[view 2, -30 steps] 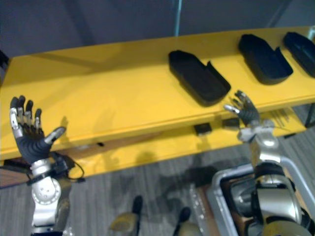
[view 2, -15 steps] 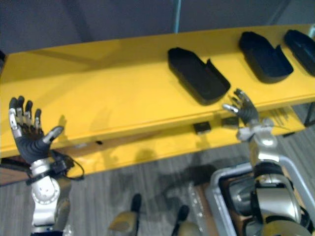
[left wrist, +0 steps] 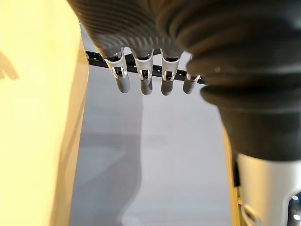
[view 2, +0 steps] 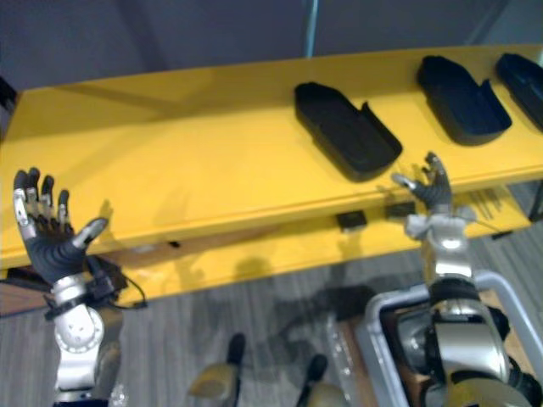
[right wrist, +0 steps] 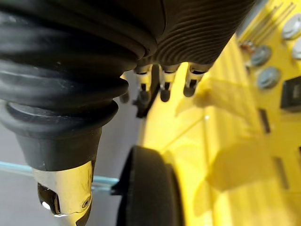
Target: Walk over and take plastic housings, then place them on the shelf
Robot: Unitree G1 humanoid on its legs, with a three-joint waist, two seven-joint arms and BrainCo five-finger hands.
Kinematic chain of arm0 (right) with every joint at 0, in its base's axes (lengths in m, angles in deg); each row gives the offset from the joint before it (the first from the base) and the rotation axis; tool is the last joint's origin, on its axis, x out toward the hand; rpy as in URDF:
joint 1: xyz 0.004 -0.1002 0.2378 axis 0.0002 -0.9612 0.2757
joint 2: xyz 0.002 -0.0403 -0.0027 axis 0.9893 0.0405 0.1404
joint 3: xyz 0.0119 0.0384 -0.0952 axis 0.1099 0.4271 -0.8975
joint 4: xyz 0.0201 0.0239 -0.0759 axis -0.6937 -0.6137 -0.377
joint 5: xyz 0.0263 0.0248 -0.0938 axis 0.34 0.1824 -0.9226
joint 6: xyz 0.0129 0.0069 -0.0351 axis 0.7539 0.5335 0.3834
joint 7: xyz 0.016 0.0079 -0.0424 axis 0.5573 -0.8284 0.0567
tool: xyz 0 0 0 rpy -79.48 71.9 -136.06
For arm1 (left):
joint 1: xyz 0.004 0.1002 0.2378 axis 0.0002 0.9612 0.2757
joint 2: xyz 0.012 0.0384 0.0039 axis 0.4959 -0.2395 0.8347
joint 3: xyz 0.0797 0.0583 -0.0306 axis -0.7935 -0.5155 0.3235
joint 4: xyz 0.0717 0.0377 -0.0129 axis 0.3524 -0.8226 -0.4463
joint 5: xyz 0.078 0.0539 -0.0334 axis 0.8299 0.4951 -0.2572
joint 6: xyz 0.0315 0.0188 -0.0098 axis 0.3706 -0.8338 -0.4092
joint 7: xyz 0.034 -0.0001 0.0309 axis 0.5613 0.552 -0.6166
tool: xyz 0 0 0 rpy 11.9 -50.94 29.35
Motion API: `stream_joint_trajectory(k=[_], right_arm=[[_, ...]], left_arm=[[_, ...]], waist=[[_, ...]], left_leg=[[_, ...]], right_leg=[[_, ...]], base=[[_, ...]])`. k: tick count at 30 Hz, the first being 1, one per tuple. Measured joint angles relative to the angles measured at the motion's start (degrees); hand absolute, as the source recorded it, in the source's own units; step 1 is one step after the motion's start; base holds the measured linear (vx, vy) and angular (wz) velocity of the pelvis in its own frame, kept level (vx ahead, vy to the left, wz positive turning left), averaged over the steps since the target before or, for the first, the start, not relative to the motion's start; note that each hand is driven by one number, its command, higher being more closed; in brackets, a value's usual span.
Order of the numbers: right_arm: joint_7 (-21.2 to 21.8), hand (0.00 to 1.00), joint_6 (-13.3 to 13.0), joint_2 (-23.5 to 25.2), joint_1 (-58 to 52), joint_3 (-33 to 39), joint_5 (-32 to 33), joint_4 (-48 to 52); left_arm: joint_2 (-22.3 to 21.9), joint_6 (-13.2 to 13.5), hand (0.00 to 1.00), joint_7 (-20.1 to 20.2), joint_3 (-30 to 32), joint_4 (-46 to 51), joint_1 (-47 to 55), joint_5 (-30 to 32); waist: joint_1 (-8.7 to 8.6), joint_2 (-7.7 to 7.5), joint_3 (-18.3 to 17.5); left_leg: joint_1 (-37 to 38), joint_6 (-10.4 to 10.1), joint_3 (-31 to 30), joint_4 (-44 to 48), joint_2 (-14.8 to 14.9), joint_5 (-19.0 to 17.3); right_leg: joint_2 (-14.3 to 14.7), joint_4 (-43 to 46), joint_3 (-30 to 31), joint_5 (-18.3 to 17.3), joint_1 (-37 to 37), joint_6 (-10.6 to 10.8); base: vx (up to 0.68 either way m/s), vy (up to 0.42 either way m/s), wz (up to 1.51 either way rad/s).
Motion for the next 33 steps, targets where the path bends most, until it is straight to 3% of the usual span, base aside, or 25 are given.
stream_joint_trajectory(k=[6,14,17,28,33], right_arm=[[2.6,0.0,-0.1,-2.7,8.7,-0.1,0.1,-6.2],[5.2,0.0,0.0,-3.4,15.4,-0.2,0.1,-8.9],[7.2,0.0,1.5,-3.4,15.5,-0.3,0.1,-9.3],[12.5,0.0,2.2,-4.5,14.9,-2.5,0.1,-8.4],[15.1,0.0,2.4,-4.9,10.3,-3.1,1.1,-2.0]], left_arm=[[0.0,0.0,0.0,-0.2,0.0,-0.1,0.0,-0.3],[-0.1,0.0,0.0,-0.6,0.0,-0.4,-0.4,-0.3],[-0.1,0.0,0.0,-0.7,0.0,-0.6,-1.2,-0.3],[-0.1,0.1,0.0,-0.7,0.1,-1.1,-2.0,-0.3],[-0.1,0.1,0.0,-0.4,0.4,-1.1,-2.0,-0.3]], waist=[[0.51,2.54,1.4],[0.59,3.69,3.4],[0.59,3.81,3.9],[0.46,3.83,4.3],[0.38,2.5,5.0]], left_leg=[[-1.5,0.0,-1.3,0.7,-0.4,0.0],[-3.1,0.0,-2.5,1.2,-0.5,0.5],[-4.2,0.0,-2.5,1.7,-0.5,0.5],[-4.1,0.0,-1.9,2.1,-0.2,0.5],[-2.9,0.0,-0.8,1.6,0.0,0.4]], right_leg=[[-0.4,0.5,-1.1,0.0,-0.7,0.0],[-0.8,0.8,-2.0,0.0,-1.8,0.0],[-0.8,1.4,-2.0,-0.1,-2.8,-0.1],[-0.7,2.7,-1.2,-0.6,-3.5,-0.2],[-0.6,2.7,-0.1,-0.5,-3.2,-0.2]], base=[[-0.02,0.002,0.1],[0.0,0.0,0.06],[0.0,0.0,0.0],[-0.01,0.0,-0.03],[0.01,0.002,-0.1]])
